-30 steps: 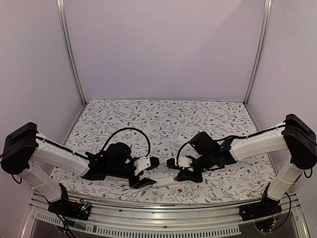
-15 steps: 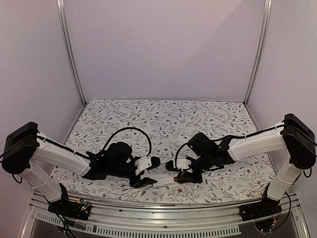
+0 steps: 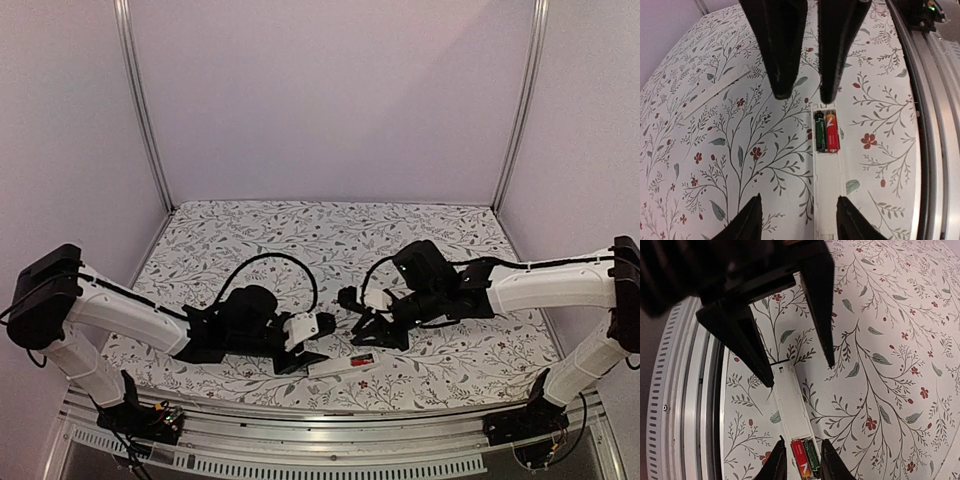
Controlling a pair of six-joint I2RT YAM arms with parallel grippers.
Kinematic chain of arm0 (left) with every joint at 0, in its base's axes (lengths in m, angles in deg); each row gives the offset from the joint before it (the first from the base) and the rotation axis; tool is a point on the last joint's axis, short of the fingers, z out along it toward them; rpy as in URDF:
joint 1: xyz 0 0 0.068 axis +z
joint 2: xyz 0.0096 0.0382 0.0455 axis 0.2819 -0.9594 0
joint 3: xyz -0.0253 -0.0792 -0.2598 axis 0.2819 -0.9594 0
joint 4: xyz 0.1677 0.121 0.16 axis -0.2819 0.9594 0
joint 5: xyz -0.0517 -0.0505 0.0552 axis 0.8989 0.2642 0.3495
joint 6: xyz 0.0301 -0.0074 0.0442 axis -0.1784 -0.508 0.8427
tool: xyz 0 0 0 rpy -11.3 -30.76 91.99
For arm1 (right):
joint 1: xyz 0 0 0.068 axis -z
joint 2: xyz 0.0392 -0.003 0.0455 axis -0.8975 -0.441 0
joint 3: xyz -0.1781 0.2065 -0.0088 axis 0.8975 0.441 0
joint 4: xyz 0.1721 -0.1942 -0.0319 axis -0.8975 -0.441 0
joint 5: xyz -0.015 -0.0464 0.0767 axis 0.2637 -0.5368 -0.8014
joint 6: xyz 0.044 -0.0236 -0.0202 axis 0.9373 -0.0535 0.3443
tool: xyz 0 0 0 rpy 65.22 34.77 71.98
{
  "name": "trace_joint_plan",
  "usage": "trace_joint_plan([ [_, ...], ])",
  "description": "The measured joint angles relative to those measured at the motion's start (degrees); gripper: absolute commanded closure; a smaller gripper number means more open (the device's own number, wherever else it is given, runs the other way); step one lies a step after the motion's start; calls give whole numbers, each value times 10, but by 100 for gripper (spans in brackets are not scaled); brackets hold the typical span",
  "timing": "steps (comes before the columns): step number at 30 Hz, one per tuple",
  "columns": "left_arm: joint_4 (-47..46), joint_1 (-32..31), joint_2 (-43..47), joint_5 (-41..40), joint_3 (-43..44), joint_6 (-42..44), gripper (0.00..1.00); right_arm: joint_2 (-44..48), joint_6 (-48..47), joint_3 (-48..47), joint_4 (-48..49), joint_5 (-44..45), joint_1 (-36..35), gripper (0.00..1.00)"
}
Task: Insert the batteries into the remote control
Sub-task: Place the battery in the battery compartment, then load the battery into the battery compartment.
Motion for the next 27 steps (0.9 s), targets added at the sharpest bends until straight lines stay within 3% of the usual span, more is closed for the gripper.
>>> trace_joint_plan([
  [8, -9, -46, -91, -61, 57, 7, 74, 25, 227, 11, 12, -15, 108, 82],
  [15, -10, -55, -111, -59, 71, 6, 74, 22, 377, 84, 3, -8, 103, 83],
  [27, -6, -56, -152, -26, 120, 0, 83, -25, 467, 101, 18, -20, 103, 91],
])
